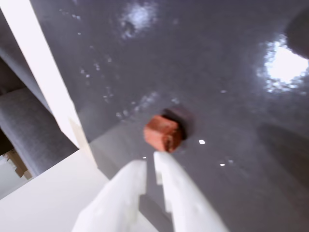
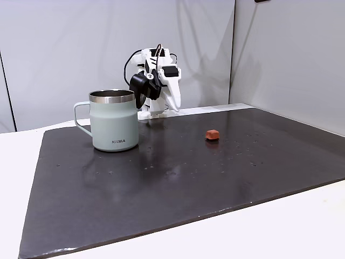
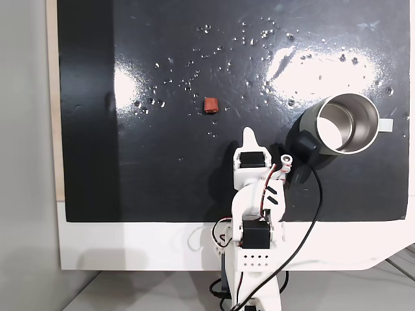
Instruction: Grasp a cube and put it in the cup.
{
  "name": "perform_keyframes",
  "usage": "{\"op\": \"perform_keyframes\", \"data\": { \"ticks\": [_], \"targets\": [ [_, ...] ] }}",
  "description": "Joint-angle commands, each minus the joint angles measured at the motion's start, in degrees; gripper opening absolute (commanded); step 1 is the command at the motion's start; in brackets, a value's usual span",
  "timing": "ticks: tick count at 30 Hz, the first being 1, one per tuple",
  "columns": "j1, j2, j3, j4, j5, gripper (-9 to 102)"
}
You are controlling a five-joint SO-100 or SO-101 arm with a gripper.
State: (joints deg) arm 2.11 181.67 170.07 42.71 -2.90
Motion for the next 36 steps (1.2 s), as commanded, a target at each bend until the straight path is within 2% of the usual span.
{"op": "perform_keyframes", "data": {
  "ticks": [1, 12, 26, 36],
  "targets": [
    [-1.58, 0.26, -7.65, 2.29, -3.25, 0],
    [-4.66, -17.49, -29.18, 6.94, -4.48, 0],
    [-12.57, -52.12, -61.35, 19.25, 6.15, 0],
    [-21.01, -67.32, -74.71, 29.27, 10.2, 0]
  ]
}}
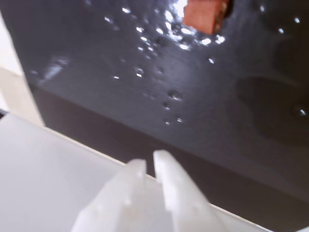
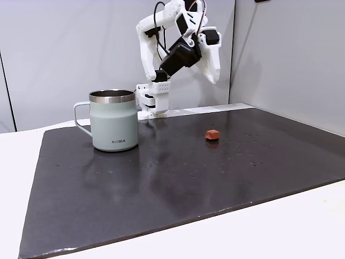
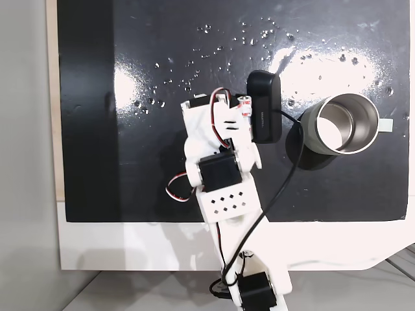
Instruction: Grasp a cube and put it in the cup.
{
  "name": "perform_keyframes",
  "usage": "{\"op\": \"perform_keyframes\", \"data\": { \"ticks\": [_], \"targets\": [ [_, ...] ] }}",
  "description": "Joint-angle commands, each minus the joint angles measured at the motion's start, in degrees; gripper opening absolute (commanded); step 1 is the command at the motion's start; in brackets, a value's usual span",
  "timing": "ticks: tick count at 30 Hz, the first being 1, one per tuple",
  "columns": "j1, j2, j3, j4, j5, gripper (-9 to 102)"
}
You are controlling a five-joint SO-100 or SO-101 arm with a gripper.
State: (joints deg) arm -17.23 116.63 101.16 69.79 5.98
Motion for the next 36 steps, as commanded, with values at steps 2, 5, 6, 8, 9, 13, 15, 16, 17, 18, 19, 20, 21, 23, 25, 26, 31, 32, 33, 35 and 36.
{"op": "perform_keyframes", "data": {
  "ticks": [2, 5, 6, 8, 9, 13, 15, 16, 17, 18, 19, 20, 21, 23, 25, 26, 31, 32, 33, 35, 36],
  "targets": [
    [-2.72, -5.01, -7.91, 4.13, 2.11, 0],
    [-3.78, -7.82, -9.05, 6.06, 2.46, 0],
    [-3.78, -8.44, -9.05, 6.42, 2.46, 0],
    [-3.34, -9.67, -9.23, 6.86, 2.2, 0],
    [-2.81, -10.9, -9.93, 7.29, 2.2, 0],
    [-0.26, -17.67, -14.41, 9.67, 2.2, 0],
    [0.62, -20.48, -17.23, 10.9, 2.2, 0],
    [1.05, -21.71, -18.54, 11.43, 2.2, 0],
    [1.32, -22.85, -19.78, 11.87, 2.2, 0],
    [1.49, -23.73, -20.83, 12.22, 2.2, 2],
    [1.76, -24.52, -21.62, 12.48, 2.2, 3],
    [1.85, -25.31, -22.41, 12.74, 2.2, 5],
    [1.85, -26.19, -23.29, 13.18, 2.11, 7],
    [2.02, -27.07, -24.17, 13.45, 2.11, 9],
    [2.11, -27.16, -24.26, 13.45, 2.11, 11],
    [2.11, -27.16, -24.17, 13.54, 2.11, 13],
    [2.29, -26.98, -22.32, 13.89, 2.02, 21],
    [2.37, -26.81, -21.53, 13.8, 2.02, 22],
    [2.55, -26.63, -20.83, 13.54, 2.02, 24],
    [3.16, -26.54, -19.95, 13.27, 1.93, 25],
    [3.34, -26.72, -19.78, 13.18, 1.67, 25]
  ]
}}
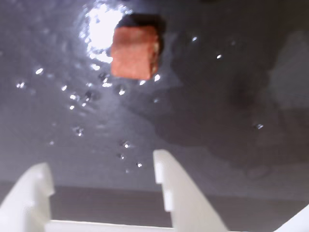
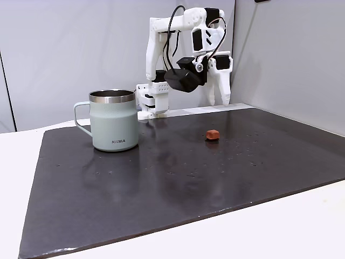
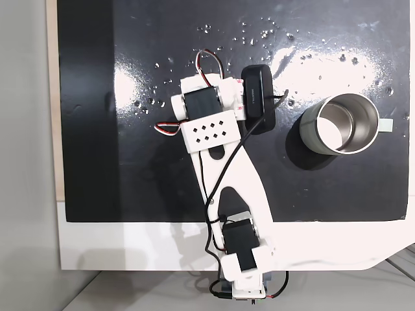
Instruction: Grasp a cube and put it in the cup.
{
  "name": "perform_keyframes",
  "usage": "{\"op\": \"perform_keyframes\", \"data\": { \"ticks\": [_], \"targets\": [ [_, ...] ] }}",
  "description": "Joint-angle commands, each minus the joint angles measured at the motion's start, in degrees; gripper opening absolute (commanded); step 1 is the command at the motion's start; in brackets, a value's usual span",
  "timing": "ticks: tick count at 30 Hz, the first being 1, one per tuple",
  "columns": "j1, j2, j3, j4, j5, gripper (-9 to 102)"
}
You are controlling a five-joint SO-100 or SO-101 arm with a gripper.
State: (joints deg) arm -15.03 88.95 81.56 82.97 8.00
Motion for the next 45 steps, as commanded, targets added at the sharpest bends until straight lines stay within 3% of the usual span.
{"op": "perform_keyframes", "data": {
  "ticks": [1, 45],
  "targets": [
    [1.23, 0.79, 0.09, 0.0, -0.53, 26],
    [1.32, -17.84, -3.52, -4.13, -2.64, 26]
  ]
}}
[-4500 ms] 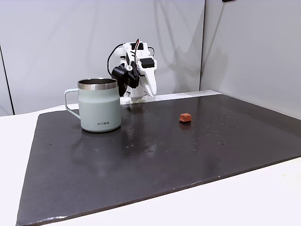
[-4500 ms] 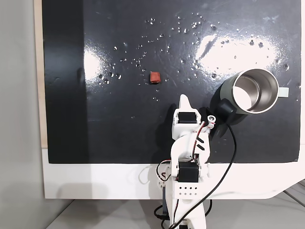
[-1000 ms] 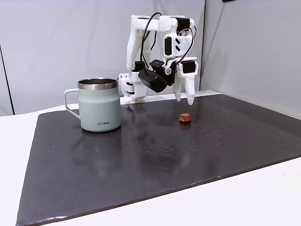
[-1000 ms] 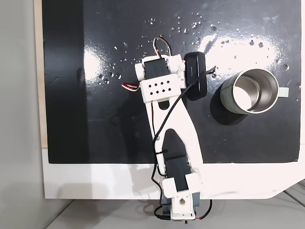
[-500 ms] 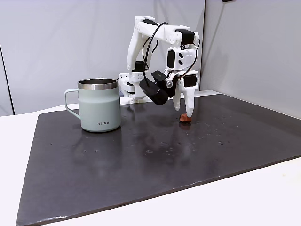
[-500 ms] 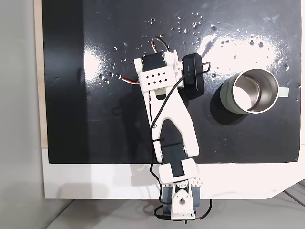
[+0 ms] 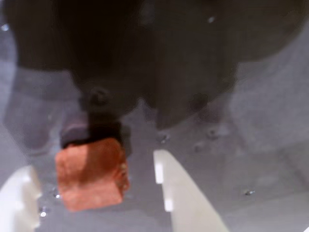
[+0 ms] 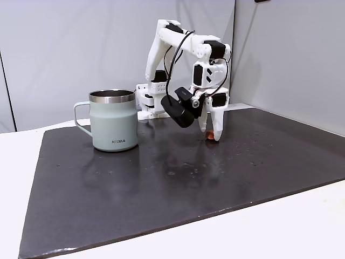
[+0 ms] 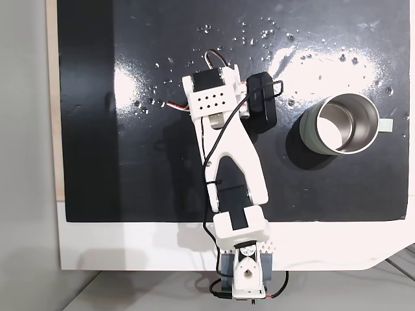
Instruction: Grasp a cube and put it in the cup.
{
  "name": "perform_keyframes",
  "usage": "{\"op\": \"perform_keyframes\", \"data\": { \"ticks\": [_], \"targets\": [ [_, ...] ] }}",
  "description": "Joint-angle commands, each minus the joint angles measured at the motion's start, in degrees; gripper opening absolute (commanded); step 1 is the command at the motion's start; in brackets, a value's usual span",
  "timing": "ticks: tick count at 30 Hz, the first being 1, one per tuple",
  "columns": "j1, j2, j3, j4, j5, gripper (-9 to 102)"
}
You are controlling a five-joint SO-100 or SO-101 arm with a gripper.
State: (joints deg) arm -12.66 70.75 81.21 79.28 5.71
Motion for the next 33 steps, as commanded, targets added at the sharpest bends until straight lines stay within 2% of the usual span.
{"op": "perform_keyframes", "data": {
  "ticks": [1, 12, 22, 33],
  "targets": [
    [-1.14, 0.18, -3.25, -0.44, -0.35, 26],
    [-2.02, -1.23, -4.31, 0.35, -1.14, 25],
    [-1.85, -0.97, -4.22, 1.14, -1.58, 7],
    [-2.02, 3.25, -3.78, 2.02, -1.49, 4]
  ]
}}
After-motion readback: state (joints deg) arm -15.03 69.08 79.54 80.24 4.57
